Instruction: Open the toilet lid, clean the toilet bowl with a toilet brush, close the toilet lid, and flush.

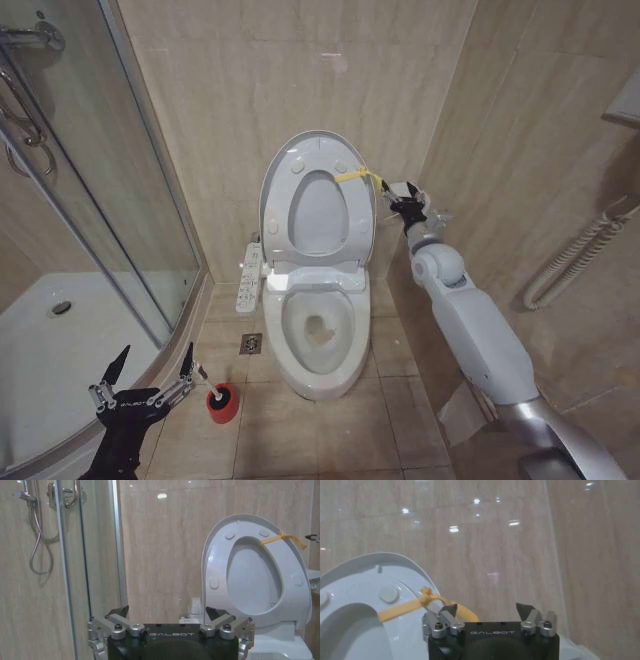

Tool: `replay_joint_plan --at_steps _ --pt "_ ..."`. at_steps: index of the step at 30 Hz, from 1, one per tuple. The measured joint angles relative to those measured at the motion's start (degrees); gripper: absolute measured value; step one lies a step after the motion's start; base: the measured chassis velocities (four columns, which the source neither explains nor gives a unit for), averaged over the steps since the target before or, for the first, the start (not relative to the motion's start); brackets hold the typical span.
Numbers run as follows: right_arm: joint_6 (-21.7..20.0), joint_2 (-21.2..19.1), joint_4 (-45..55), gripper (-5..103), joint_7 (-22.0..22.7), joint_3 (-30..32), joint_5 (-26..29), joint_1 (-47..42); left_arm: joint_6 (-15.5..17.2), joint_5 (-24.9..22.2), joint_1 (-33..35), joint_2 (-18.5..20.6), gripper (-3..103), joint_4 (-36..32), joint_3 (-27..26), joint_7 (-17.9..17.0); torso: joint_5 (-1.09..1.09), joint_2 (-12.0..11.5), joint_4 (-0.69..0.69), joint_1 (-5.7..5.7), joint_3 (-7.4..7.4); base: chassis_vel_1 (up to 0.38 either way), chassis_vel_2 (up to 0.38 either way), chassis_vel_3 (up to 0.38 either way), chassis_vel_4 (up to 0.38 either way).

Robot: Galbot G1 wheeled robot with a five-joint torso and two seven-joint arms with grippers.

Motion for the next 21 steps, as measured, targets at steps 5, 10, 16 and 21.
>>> replay_joint_plan --at_steps 5,10,16,21 --pt "0.8 -1.5 2.3 93 -0.1 3.1 -0.2 -5.8 0.0 0.0 0.0 0.0 100 0.0 0.0 0.0 0.0 0.0 -0.01 0.0 0.0 0.0 0.0 0.0 0.0" --pt "1.8 -2.8 5.6 100 -0.5 6.0 -0.4 -12.5 0.0 0.0 0.0 0.0 100 0.0 0.0 0.0 0.0 0.0 -0.01 0.0 0.0 0.0 0.0 0.0 0.0" --pt "2.8 -3.1 10.5 100 -1.0 9.1 -1.0 -22.7 0.0 0.0 0.0 0.0 100 0.0 0.0 0.0 0.01 0.0 -0.02 0.0 0.0 0.0 0.0 0.0 0.0" --pt "3.6 -1.9 15.5 100 -1.5 11.2 -2.2 -29.7 0.0 0.0 0.0 0.0 100 0.0 0.0 0.0 0.0 0.0 -0.01 -0.01 0.0 0.0 0.0 0.0 0.0"
